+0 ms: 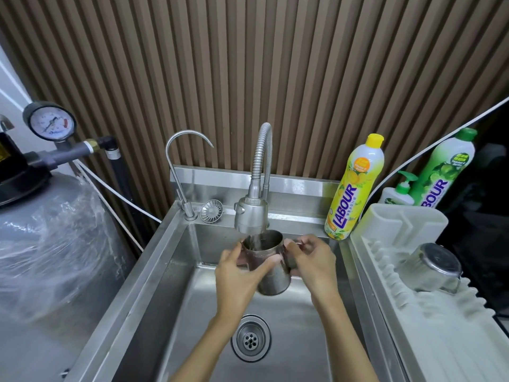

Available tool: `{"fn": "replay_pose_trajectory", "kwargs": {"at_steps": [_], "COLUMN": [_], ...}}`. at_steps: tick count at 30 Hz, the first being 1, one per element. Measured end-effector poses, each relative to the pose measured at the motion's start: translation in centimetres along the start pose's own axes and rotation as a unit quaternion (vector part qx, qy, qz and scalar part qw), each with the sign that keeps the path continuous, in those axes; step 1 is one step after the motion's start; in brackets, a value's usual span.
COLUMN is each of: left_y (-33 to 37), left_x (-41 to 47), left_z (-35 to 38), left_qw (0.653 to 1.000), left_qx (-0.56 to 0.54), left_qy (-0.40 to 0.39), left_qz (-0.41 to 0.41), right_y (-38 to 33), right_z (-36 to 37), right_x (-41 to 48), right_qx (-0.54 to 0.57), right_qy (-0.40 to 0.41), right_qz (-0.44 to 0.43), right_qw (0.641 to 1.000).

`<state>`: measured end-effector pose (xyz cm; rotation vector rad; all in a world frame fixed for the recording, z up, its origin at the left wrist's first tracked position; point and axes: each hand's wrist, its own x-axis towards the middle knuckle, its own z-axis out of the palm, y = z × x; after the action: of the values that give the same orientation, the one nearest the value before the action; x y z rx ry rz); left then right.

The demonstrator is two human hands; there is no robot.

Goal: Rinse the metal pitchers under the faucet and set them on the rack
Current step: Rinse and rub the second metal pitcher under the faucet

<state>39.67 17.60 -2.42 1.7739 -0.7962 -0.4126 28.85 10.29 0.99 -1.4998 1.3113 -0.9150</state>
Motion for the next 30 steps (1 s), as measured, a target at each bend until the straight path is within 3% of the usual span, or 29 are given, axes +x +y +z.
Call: {"fn": "replay_pose_trajectory", "kwargs": {"at_steps": [3,7,11,13,15,17,19,21,23,24,27,30], "left_y": [-0.8,-1.0,-0.4,0.3,0.8,0.9,0.6,0.0,-0.8,-0.9,-0.1,0.7], "left_x": [0.7,1.8,2.5,2.3,1.6,0.7,-0.2,-0.6,-0.6,-0.6,-0.2,1.0], "left_z": [0.9,1.7,0.4,-0.6,-1.4,-1.6,-1.3,-0.8,0.1,0.6,1.2,0.6], "left_qw": [0.991,0.978,0.992,0.996,0.992,0.99,0.996,0.999,0.996,0.99,0.963,0.963], "left_qx": [-0.108,-0.201,-0.109,-0.034,0.066,0.099,0.056,-0.003,-0.076,-0.121,-0.258,-0.269], "left_qy": [-0.067,-0.048,0.028,0.035,0.066,0.086,0.065,0.022,-0.03,-0.048,-0.047,0.005], "left_qz": [-0.04,-0.021,0.057,0.081,0.083,0.056,0.01,-0.026,-0.043,-0.052,-0.054,0.02], "right_y": [-1.4,-1.0,1.0,1.7,1.7,1.2,0.3,-1.3,-2.7,-3.2,-3.5,-1.9], "right_z": [0.0,1.4,3.1,3.0,2.3,1.5,0.7,-0.1,-0.3,-0.2,0.4,1.1], "right_x": [-0.8,-0.2,0.6,0.5,0.4,0.5,0.7,0.4,-0.3,-0.7,-1.0,-0.3], "right_qx": [-0.075,0.107,0.375,0.405,0.339,0.228,0.104,-0.055,-0.207,-0.229,-0.085,0.148], "right_qy": [0.058,0.016,-0.106,-0.158,-0.19,-0.183,-0.143,-0.078,-0.025,-0.005,-0.012,-0.096], "right_qz": [-0.081,-0.088,0.028,0.068,0.084,0.096,0.086,0.024,-0.065,-0.104,-0.139,-0.084], "right_qw": [0.992,0.99,0.921,0.898,0.918,0.951,0.98,0.995,0.976,0.968,0.987,0.981]}}
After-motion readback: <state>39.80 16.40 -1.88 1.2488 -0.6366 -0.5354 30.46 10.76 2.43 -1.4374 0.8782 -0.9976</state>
